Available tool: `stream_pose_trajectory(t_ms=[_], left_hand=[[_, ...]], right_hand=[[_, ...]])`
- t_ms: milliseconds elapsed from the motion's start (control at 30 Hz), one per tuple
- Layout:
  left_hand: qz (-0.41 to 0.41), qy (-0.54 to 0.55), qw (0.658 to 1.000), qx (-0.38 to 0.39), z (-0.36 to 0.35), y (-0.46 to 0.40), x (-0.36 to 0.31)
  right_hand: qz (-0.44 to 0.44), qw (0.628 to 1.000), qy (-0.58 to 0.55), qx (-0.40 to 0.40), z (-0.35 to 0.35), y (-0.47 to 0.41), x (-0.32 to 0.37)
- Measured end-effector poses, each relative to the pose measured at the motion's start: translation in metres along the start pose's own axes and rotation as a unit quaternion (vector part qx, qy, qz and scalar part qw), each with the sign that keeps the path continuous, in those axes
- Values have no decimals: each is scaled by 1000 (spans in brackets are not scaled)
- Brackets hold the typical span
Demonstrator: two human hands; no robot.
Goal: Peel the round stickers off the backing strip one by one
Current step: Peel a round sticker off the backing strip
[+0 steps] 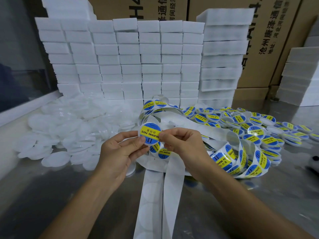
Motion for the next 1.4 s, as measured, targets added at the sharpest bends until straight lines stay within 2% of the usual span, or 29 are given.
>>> stream_pose_trajectory(t_ms=[400, 767, 867, 967, 1167, 1400], left_hand=[[-31, -19, 999, -11, -2, 6, -8], [-41, -29, 999, 11, -14, 11, -8], [-37, -4, 999, 28, -18, 12, -7], [-28, 25, 998, 59, -25, 14, -6], [4, 22, 995, 101, -35, 16, 4], [-17, 16, 996, 90, -36, 18, 0]], right_hand=[[28, 999, 20, -10, 3, -1, 0], [149, 973, 136, -115, 19, 2, 12], [172, 972, 149, -59, 7, 3, 14], [157, 981, 117, 8, -10, 5, 7], [168, 981, 85, -44, 2, 3, 14], [125, 987, 103, 5, -6, 5, 7]])
Point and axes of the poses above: each hand's wrist, its own y-axis away from the middle knuckle, its own z-axis out of the back of the hand, x = y × z, the point moved 9 cm from there along -y, towards the middle knuckle, and after that the axes turned 10 degrees about z, right-handed, at the moved point
